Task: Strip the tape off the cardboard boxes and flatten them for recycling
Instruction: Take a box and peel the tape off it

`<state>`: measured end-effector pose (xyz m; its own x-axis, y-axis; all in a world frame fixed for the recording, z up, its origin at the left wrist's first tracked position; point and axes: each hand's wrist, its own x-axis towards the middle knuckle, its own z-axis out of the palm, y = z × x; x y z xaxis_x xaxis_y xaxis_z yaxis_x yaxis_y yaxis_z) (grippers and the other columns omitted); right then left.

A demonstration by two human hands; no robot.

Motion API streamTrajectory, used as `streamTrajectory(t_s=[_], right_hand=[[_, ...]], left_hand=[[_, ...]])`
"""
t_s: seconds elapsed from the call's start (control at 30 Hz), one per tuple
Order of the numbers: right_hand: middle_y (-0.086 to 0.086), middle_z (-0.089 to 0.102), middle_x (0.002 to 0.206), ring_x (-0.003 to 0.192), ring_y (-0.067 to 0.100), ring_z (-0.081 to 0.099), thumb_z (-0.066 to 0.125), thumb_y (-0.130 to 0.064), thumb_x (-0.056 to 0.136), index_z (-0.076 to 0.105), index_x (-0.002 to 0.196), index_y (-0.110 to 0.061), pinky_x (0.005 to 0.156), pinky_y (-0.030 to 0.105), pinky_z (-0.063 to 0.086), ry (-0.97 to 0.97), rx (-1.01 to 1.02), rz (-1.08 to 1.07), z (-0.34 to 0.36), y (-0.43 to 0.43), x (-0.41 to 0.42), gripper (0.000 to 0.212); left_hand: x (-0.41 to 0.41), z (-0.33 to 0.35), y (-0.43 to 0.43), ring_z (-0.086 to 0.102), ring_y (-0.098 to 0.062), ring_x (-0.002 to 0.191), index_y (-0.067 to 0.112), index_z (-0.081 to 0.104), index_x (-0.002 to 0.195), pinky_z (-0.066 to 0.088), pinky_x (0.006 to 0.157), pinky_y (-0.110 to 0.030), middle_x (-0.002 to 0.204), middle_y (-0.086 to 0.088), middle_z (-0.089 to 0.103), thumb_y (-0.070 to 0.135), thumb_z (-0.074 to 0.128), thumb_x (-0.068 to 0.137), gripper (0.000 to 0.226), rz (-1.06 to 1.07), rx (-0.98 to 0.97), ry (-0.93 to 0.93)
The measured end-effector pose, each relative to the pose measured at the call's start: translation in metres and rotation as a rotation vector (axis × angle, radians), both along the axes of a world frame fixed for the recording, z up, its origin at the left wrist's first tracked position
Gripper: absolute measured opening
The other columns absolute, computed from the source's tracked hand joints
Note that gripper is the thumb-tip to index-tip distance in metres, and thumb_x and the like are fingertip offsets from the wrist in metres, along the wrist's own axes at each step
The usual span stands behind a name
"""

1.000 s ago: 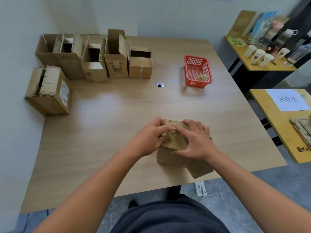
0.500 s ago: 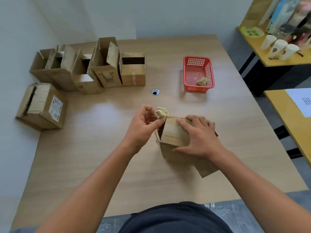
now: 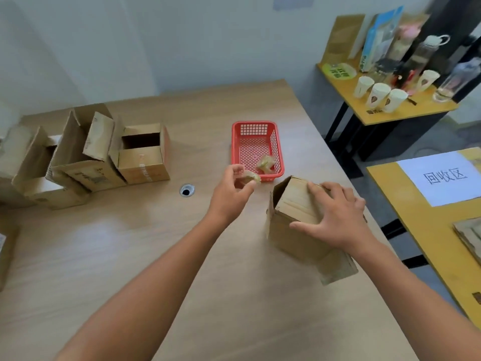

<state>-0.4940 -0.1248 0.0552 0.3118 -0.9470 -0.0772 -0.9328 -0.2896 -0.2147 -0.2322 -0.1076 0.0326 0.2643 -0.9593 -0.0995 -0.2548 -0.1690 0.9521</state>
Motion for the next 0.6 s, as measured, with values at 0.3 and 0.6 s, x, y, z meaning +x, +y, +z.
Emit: streamTrajectory(t_s=[0.3, 0.6], right_hand=[[-0.006, 0.030, 0.149, 0.135, 0.024, 0.027, 0.044, -0.097, 0.063, 0.028, 0.154, -0.044, 0.113, 0.050, 0.020, -0.110, 0.016, -0.087, -0.031, -0.031, -0.014, 0.107], [-0.002, 0.035, 0.146, 0.132, 0.026, 0.031, 0.045, -0.095, 0.065, 0.037, 0.154, -0.037, 0.113, 0.051, 0.017, -0.147, -0.075, -0.075, -0.043, -0.019, -0.014, 0.107]], left_hand=[[-0.015, -0.074, -0.165, 0.062, -0.016, 0.095, 0.024, 0.053, 0.097, 0.052, 0.076, -0.033, 0.098, 0.008, 0.062, 0.027, 0.071, 0.089, 0.020, -0.025, 0.093, -0.390], [-0.022, -0.115, -0.217, 0.062, -0.013, 0.093, 0.031, 0.053, 0.088, 0.040, 0.062, -0.023, 0.093, 0.013, 0.063, 0.028, 0.082, 0.074, 0.032, -0.116, 0.214, -0.387]])
